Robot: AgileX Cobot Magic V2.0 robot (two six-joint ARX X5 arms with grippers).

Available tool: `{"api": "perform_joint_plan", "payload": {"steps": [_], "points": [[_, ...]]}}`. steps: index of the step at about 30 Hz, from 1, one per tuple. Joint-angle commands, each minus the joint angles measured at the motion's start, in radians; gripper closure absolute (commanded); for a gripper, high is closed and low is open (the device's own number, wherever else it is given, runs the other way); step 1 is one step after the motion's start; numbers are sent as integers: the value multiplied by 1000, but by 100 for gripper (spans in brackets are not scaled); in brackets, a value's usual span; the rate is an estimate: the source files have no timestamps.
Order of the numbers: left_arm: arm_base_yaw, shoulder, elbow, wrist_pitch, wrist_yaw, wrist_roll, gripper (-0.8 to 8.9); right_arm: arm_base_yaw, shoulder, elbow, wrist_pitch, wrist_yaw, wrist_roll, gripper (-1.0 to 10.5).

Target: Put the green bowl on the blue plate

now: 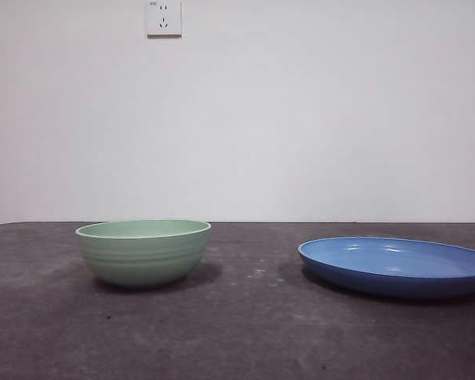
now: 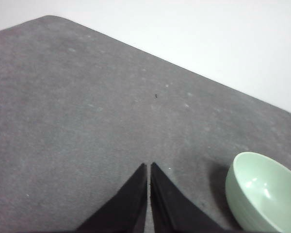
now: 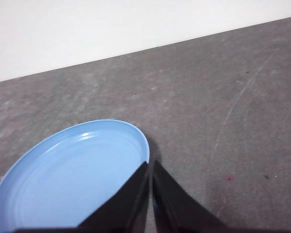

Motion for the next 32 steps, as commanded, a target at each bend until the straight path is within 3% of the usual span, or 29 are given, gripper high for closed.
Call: {"api": "perform_joint_plan", "payload": {"steps": [1, 12, 17, 22, 32], "points": [[2, -2, -8, -13, 1, -59, 802, -2, -3, -1, 4, -21, 49, 938], [2, 34, 199, -133, 2, -82, 802, -2, 0, 180, 2, -21, 78, 938], [2, 130, 356, -206, 11, -42, 802, -2, 51, 322, -39, -22, 77, 938], [2, 285, 530, -301, 101, 63, 802, -2, 175, 494, -163, -60, 21, 938], [-15, 599, 819, -488, 367, 183, 802, 2, 504, 845, -528, -275, -137, 938]]}}
